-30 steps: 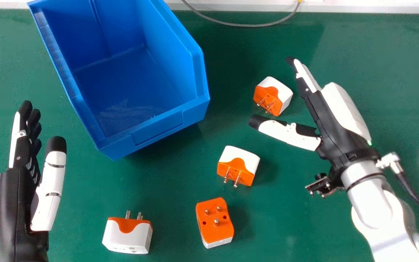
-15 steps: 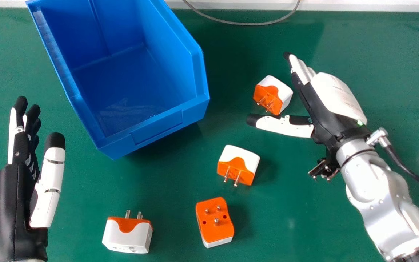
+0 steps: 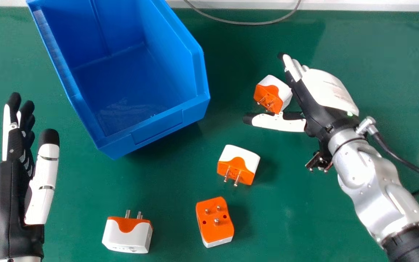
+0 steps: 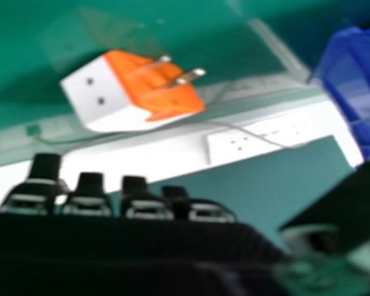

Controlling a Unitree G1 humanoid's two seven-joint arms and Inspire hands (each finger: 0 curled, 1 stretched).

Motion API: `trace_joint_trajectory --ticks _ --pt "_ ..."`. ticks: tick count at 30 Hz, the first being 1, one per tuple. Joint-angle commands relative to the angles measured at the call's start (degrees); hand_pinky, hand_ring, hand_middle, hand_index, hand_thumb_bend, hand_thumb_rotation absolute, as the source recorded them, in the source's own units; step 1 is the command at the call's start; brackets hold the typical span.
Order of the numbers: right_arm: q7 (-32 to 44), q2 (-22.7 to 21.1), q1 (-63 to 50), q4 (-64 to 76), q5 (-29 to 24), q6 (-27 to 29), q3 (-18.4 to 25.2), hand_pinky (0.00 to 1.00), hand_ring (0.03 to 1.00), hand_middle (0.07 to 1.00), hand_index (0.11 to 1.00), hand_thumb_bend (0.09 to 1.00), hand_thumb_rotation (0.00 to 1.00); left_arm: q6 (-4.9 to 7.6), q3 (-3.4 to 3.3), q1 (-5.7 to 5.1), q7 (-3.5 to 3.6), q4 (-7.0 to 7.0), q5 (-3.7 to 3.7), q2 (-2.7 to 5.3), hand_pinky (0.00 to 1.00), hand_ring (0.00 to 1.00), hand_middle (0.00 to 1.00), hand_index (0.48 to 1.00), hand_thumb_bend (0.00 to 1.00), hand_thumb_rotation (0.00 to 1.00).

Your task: Pick all objects and put in blue box

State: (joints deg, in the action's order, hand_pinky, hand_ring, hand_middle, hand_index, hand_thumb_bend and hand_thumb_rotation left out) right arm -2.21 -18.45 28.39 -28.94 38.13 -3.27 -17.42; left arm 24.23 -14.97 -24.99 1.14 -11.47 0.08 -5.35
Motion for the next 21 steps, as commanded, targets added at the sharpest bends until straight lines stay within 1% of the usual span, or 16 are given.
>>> trace_joint_trajectory --ticks 1,2,3,4,5,8,10,11,12,14,16,17,19,20,21 --pt "-1.23 -0.2 2.66 -0.97 0.63 -0.39 -0.34 0.93 1.0 1.0 1.0 0.617 0.69 0.06 -0.45 -0.3 0.09 -0.76 -0.22 -0.53 1.0 0.98 0.98 0.997 0.41 0.91" --pt "-1.14 -0.03 3.24 -1.78 0.73 -0.85 -0.58 0.93 1.0 1.0 1.0 0.616 0.69 0.08 -0.45 -0.36 0.05 -0.87 -0.05 -0.53 1.0 0.98 0.98 0.996 0.41 0.91" --pt "-1.32 0.2 3.79 -2.76 0.71 -1.06 -0.71 0.93 1.0 1.0 1.0 0.616 0.69 0.06 -0.44 -0.38 0.04 -0.95 -0.07 -0.51 1.0 0.98 0.98 0.997 0.41 0.91" --pt "-1.39 0.38 4.44 -3.77 0.89 -1.48 -0.98 0.93 1.0 1.0 1.0 0.617 0.69 0.06 -0.39 -0.35 0.14 -0.94 -0.36 -0.45 1.0 0.98 0.98 0.996 0.41 0.91" --pt "-1.58 0.58 5.09 -4.81 1.09 -1.87 -1.28 0.93 1.0 1.0 1.0 0.617 0.69 0.46 -0.42 -0.19 0.2 -0.65 -0.4 -0.54 1.0 0.98 0.98 0.996 0.41 0.91" --pt "-1.69 1.32 6.76 -7.13 1.04 -3.51 -1.78 0.92 1.0 1.0 0.998 0.622 0.69 1.07 -0.53 -0.02 -0.03 -0.21 0.16 -0.64 1.0 0.98 0.98 0.996 0.4 0.91" --pt "-1.24 1.51 7.81 -8.32 1.21 -4.58 -2.34 0.92 0.999 1.0 0.995 0.627 0.69 1.07 -0.54 -0.15 -0.2 -0.28 0.14 -0.45 1.0 0.98 0.98 0.996 0.41 0.91" --pt "-1.11 1.53 8.24 -8.84 1.26 -4.82 -2.61 0.92 0.998 1.0 0.995 0.628 0.68 1.26 -0.57 -0.19 -0.32 -0.23 0.19 -0.37 1.0 0.98 0.98 0.995 0.41 0.91" --pt "-1.09 1.54 8.61 -9.33 1.15 -4.93 -2.79 0.92 0.999 1.0 0.996 0.628 0.69 1.4 -0.62 -0.28 -0.44 -0.19 0.38 -0.35 1.0 0.98 0.98 0.993 0.42 0.91" --pt "-1.24 1.6 9.32 -10.49 0.88 -4.99 -3.07 0.92 0.998 1.0 0.996 0.628 0.68 1.78 -0.63 -0.48 -0.23 -0.11 0.22 -0.49 1.0 0.98 0.97 0.991 0.42 0.9" --pt "-1.06 1.76 10.07 -11.52 0.91 -5.68 -3.38 0.92 0.998 1.0 0.997 0.626 0.67 1.26 -0.6 -0.83 -0.14 -0.57 -0.1 -0.39 1.0 0.98 0.97 0.991 0.42 0.91" --pt "-1.01 1.86 10.49 -12.16 1.0 -6.03 -3.57 0.92 0.998 1.0 0.997 0.626 0.67 0.98 -0.62 -0.95 -0.16 -0.71 -0.12 -0.38 1.0 0.98 0.97 0.991 0.42 0.91" --pt "-1.47 2.03 11.09 -13.33 1.24 -6.39 -3.99 0.92 0.997 1.0 0.998 0.626 0.66 1.42 -0.7 -0.83 -0.13 -0.25 -0.11 -0.53 1.0 0.98 0.97 0.991 0.42 0.91" --pt "-1.58 2.08 11.33 -13.79 1.33 -6.55 -4.25 0.92 0.997 1.0 0.997 0.627 0.66 2.11 -0.73 -0.64 -0.18 0.11 0.09 -0.63 1.0 0.98 0.97 0.991 0.42 0.91" --pt "-1.59 2.17 11.61 -14.33 1.36 -6.75 -4.45 0.92 0.994 1.0 0.994 0.626 0.64 2.45 -0.77 -0.51 -0.2 0.36 0.23 -0.73 1.0 0.98 0.97 0.992 0.41 0.91"
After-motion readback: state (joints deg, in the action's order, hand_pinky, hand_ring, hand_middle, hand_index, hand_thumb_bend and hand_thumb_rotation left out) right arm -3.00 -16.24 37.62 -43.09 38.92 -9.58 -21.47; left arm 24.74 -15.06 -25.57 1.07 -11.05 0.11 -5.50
